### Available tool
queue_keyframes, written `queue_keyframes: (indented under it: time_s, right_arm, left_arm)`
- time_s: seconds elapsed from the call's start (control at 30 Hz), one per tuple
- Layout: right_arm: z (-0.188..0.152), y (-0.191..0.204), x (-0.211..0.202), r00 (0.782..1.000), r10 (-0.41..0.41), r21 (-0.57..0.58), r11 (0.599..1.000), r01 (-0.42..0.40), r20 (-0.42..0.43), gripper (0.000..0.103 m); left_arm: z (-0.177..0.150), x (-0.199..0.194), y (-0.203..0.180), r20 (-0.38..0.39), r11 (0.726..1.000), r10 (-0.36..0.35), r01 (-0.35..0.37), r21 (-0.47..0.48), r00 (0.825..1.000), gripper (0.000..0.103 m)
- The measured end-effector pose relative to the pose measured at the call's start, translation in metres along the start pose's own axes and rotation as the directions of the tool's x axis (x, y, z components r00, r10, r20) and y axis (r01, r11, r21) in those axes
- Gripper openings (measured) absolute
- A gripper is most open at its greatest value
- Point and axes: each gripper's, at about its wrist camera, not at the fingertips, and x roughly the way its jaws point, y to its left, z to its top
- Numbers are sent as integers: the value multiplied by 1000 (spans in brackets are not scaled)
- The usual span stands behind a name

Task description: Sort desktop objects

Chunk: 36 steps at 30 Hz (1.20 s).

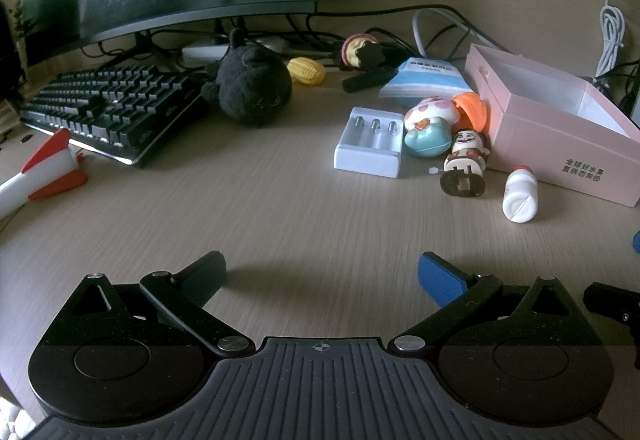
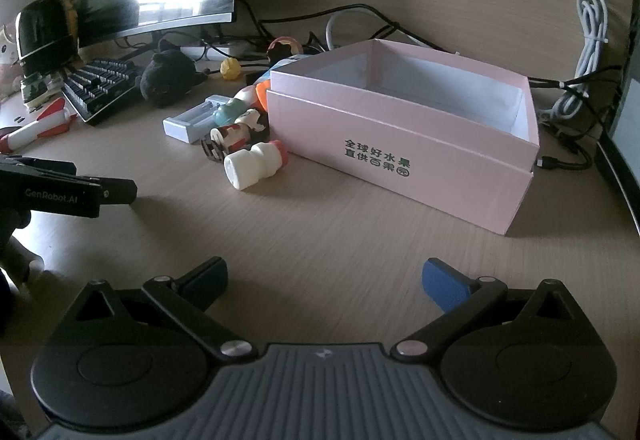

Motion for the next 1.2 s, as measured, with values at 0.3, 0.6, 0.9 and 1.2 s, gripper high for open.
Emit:
queue_keyframes:
  time_s: [0.3,0.6,0.9,1.2]
  right_arm:
    - [0,0,0,1000,0,0,1000,0,0,103]
    - [0,0,0,1000,-1,0,1000,1,0,103]
    - [-1,1,0,1000,-1,-1,1000,1,0,103]
    - [-1,1,0,1000,-2,-1,1000,2,0,103]
  left_arm:
    - [0,1,2,0,1000,0,0,0,1000,103]
    - [0,3,4,-3,1000,-1,1,2,1000,103]
    - [10,4,4,-53,999,-20,18,-31,998,103]
    - [44,4,-48,-64,964,-261,263,28,963,65]
